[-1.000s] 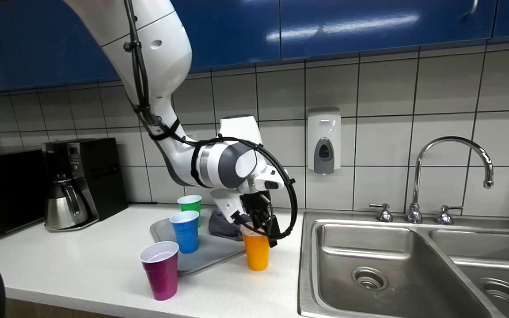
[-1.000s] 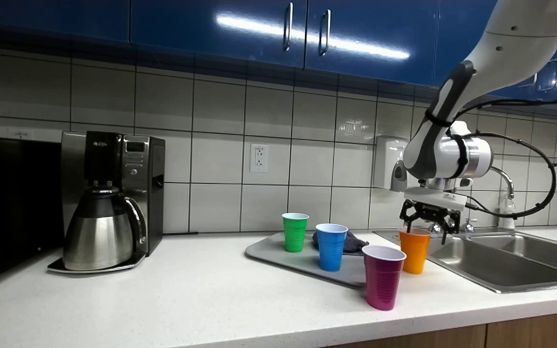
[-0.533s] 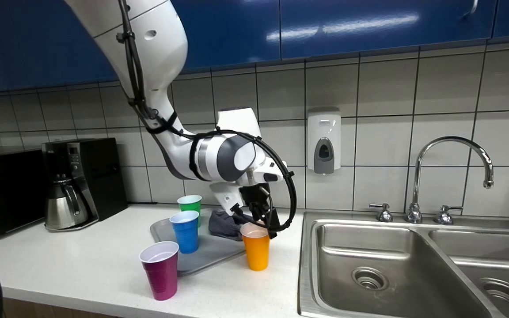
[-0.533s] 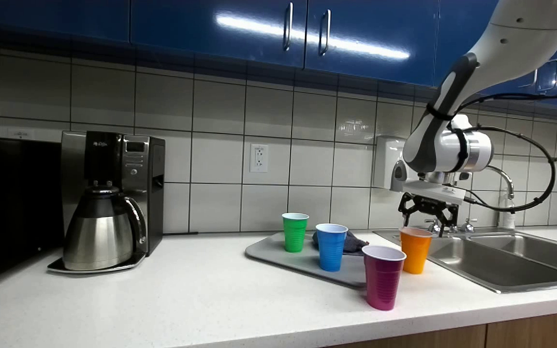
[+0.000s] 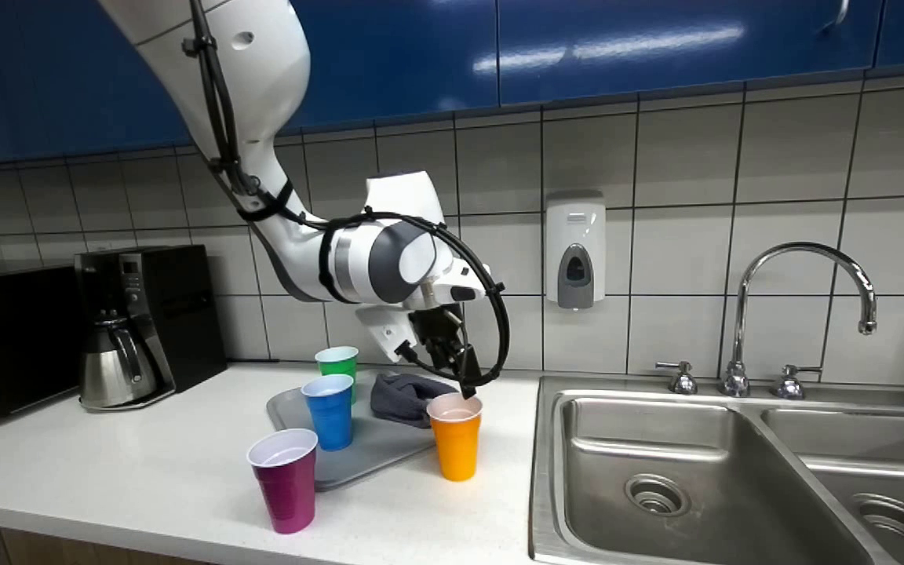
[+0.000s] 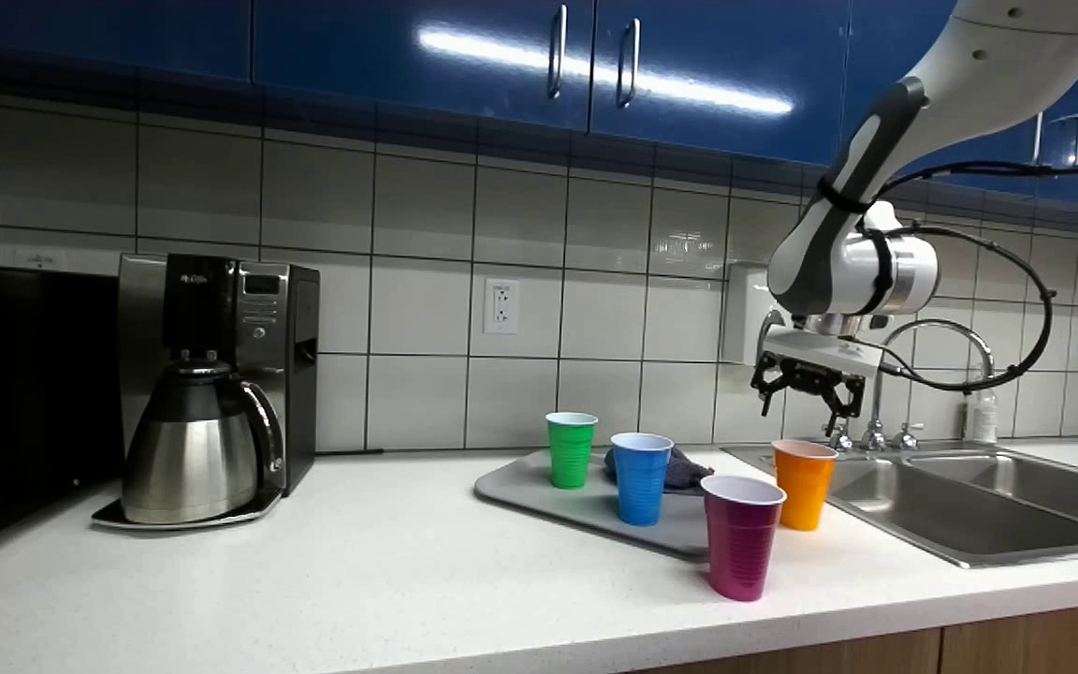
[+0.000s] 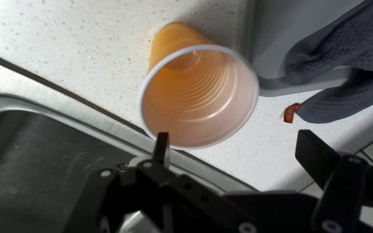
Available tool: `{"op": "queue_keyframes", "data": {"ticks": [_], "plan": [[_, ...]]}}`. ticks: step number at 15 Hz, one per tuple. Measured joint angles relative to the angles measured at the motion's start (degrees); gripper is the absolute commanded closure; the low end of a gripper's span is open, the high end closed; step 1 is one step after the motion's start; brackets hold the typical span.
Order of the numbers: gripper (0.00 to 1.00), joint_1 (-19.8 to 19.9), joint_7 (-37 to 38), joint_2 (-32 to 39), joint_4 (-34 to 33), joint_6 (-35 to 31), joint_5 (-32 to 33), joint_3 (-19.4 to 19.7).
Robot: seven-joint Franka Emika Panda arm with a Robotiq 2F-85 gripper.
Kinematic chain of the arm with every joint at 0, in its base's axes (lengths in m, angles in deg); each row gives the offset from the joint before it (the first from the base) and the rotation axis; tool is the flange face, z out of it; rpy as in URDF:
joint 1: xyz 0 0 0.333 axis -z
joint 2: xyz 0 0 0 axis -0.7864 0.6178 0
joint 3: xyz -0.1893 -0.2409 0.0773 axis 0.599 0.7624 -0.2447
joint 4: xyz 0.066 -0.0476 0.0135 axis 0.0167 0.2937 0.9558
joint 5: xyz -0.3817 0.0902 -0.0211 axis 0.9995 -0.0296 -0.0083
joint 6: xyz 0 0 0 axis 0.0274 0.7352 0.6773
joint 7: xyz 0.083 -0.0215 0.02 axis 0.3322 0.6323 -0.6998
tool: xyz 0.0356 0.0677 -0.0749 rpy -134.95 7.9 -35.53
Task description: Shift all the cups to the counter
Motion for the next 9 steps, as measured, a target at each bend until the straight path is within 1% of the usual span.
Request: {"op": "queue_keyframes", "data": {"ticks": [9], "plan": [[0.00,-1.6,0.0,-1.5,0.0,-1.2,0.1,-4.4]]}}
